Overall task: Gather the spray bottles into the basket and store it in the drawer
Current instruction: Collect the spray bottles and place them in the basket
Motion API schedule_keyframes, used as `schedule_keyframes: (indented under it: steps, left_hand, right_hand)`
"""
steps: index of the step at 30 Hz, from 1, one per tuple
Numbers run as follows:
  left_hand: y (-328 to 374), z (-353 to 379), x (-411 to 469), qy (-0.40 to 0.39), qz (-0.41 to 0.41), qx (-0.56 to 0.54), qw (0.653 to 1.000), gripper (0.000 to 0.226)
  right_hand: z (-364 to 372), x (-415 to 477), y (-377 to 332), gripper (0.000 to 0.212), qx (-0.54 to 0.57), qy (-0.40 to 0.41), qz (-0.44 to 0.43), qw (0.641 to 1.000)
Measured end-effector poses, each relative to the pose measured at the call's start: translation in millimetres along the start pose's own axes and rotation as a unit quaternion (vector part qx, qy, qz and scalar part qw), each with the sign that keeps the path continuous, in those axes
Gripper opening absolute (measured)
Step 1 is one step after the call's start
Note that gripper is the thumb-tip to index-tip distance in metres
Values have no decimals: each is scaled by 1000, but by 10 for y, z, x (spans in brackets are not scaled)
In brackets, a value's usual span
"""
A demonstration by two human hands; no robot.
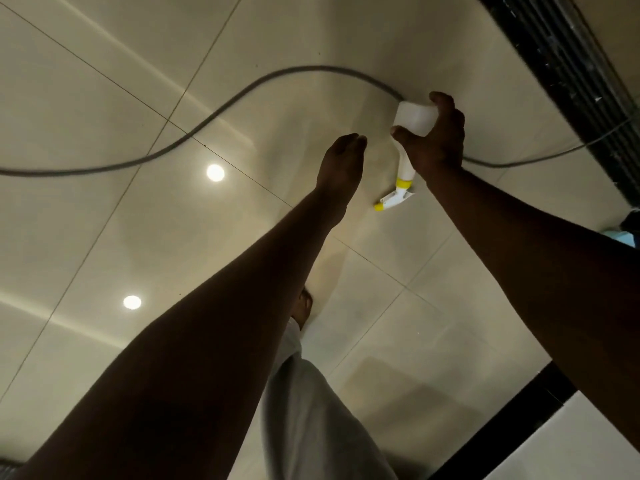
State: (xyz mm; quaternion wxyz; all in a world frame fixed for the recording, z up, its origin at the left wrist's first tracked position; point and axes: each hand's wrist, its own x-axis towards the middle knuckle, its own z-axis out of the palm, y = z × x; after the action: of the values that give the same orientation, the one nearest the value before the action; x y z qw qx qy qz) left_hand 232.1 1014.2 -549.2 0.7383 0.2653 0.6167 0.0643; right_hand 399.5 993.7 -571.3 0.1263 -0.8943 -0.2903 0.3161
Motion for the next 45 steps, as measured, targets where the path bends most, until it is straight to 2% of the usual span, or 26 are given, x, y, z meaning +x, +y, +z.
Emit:
schedule_keyframes:
  steps: [7, 17, 21, 28, 30, 34, 39, 45]
  left_hand:
    - [28, -462, -273, 15, 19, -13, 1000, 51]
    - [-79, -2030, -1387, 91, 7, -149, 985, 46]
    - [-369, -2778, -1985, 96, 27, -217, 971, 51]
    - [-1168, -3944, -2939, 133, 45, -293, 946, 53]
    - [-1463, -4243, -3233, 151, 44, -318, 935, 56]
    - [-2036, -4720, -3794, 186, 57, -385, 902, 44]
    - [-2756, -5186, -4423, 212, 70, -466, 856, 62]
    - [-3415, -5677, -5052, 250, 80, -553, 791, 63]
  right_hand:
    - [154, -543, -427, 89, 79, -57, -17, 995]
    - [880, -2033, -1603, 73, 136, -204, -36, 969]
    - [1164, -2745, -2087, 73, 146, -280, -39, 948]
    - [1801, -3985, -2678, 88, 109, -391, -25, 913]
    - [2036, -4408, -2785, 89, 87, -412, -28, 907]
    - [2448, -5235, -2926, 85, 41, -446, -48, 893]
    - [2859, -6266, -3054, 88, -25, -489, -62, 870]
    - [3256, -7384, -3236, 90, -100, -519, -91, 844]
